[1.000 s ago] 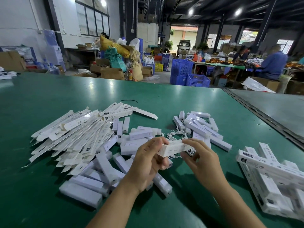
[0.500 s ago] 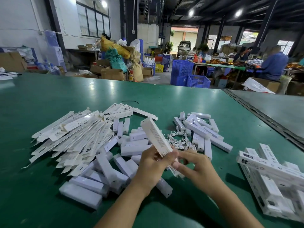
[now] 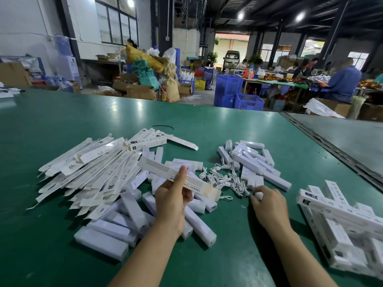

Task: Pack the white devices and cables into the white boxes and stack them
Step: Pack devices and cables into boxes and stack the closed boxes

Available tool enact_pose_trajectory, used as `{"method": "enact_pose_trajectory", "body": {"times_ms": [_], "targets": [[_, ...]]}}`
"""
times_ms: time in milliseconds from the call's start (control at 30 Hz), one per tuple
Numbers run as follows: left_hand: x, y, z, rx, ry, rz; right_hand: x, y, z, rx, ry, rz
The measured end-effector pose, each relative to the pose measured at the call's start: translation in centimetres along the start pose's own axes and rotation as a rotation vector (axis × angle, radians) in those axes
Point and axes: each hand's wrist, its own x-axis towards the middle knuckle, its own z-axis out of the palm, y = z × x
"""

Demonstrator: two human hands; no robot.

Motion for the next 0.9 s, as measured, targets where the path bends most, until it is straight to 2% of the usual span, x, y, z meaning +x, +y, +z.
{"method": "enact_pose_trajectory", "body": {"times_ms": [200, 300, 500, 600, 733, 900], "targets": [[0.4, -0.2, -0.2, 0.015, 0.075, 0.083, -0.8, -0.9, -0.7, 0.128, 0.180, 0.098], [0.7, -0.2, -0.3, 0.012, 0.125, 0.112, -1.5, -1.8, -1.0, 0.253, 0.229, 0.036], [1.1, 0.1, -0.6, -0.007, 0.202, 0.153, -3.8, -3.6, -0.9, 0.811, 0.062, -0.169], [1.4, 0.1, -0.8, -0.014, 0.252, 0.178, -4.6, -4.1, -0.9, 0.999, -0.046, -0.248], [1.7, 0.0, -0.8, -0.023, 0.273, 0.173, -5.2, -4.4, -1.2, 1.051, -0.167, -0.343], [1.8, 0.0, -0.8, -0.039, 0.266, 0.167, -5.3, -4.5, -0.9, 0.982, -0.228, -0.359]]}}
